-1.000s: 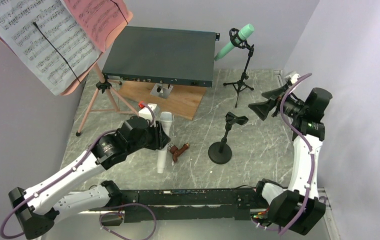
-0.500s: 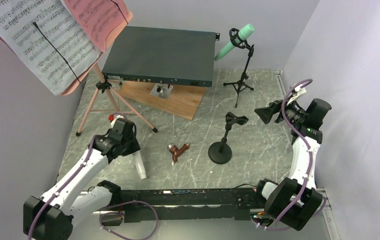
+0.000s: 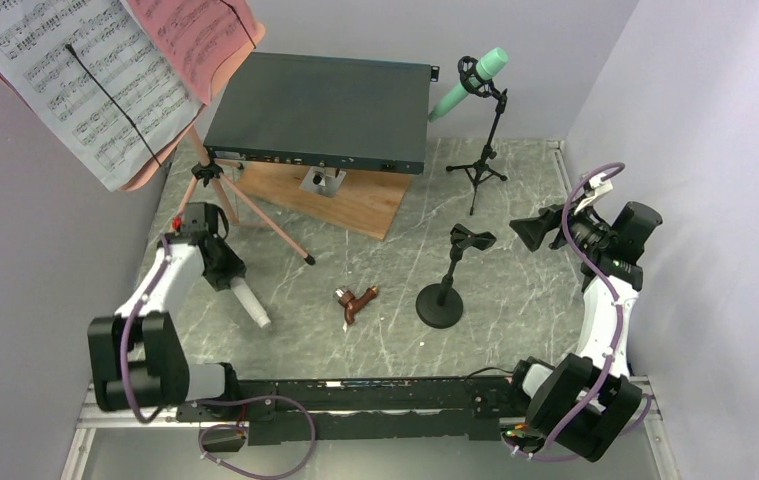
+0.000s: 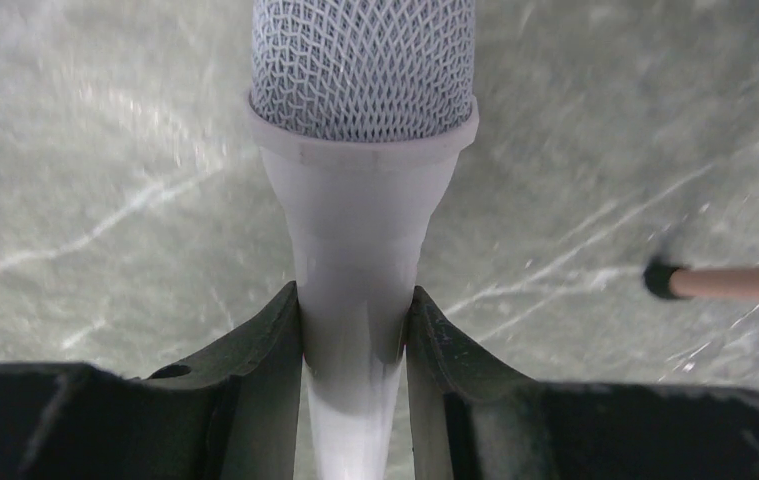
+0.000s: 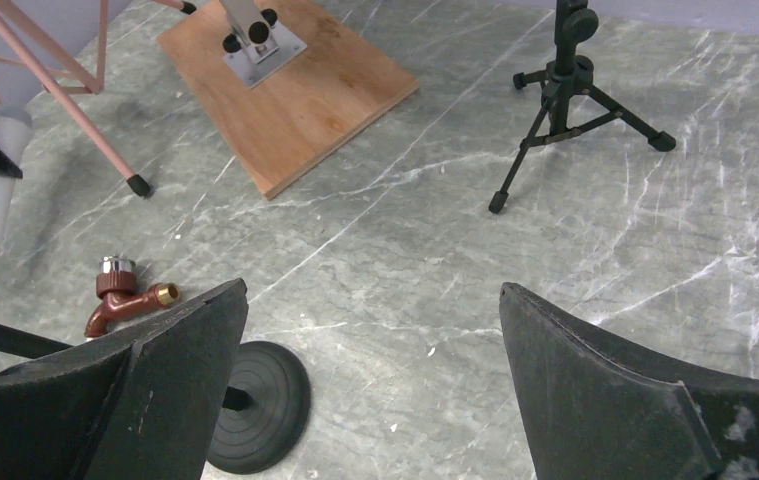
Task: Pack up the instrument practice props
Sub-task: Place the microphone at the center of the board.
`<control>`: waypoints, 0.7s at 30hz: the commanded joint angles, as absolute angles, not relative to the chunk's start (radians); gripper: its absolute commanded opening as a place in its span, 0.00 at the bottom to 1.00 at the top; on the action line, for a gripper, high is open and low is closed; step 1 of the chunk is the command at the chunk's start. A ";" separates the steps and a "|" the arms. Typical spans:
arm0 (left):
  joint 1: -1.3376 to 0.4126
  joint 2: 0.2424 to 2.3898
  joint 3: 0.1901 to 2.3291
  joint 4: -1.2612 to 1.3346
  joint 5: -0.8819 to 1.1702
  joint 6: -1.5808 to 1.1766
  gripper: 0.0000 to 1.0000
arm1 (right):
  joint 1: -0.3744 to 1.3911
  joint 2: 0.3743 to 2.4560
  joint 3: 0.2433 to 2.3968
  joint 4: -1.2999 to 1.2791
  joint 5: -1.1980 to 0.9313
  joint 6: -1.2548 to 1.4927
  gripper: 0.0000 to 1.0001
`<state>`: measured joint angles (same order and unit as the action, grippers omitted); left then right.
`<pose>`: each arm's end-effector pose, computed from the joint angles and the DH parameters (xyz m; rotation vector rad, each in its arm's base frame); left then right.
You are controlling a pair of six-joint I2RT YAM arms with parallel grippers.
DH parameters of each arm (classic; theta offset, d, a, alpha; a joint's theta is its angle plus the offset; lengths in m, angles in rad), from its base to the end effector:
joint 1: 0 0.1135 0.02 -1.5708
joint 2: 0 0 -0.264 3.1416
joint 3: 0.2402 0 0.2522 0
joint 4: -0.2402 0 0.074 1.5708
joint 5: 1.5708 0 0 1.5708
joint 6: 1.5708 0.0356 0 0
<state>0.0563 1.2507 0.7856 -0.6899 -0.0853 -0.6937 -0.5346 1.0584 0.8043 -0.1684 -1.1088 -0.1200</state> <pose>0.2265 0.0158 0.2077 -1.0189 2.5217 -0.0695 0.2096 -0.0871 0.3032 -0.3106 1.7710 0.6315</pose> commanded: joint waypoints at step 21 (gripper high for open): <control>0.261 1.428 0.970 -0.607 -0.110 -0.591 0.68 | -0.549 1.029 0.800 -0.115 -1.162 -0.126 1.00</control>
<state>0.2577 1.4715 0.9840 -0.6174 -0.1032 -0.5797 -0.5426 1.0477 0.8017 -0.1562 -1.1343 -0.1196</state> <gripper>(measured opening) 0.662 0.994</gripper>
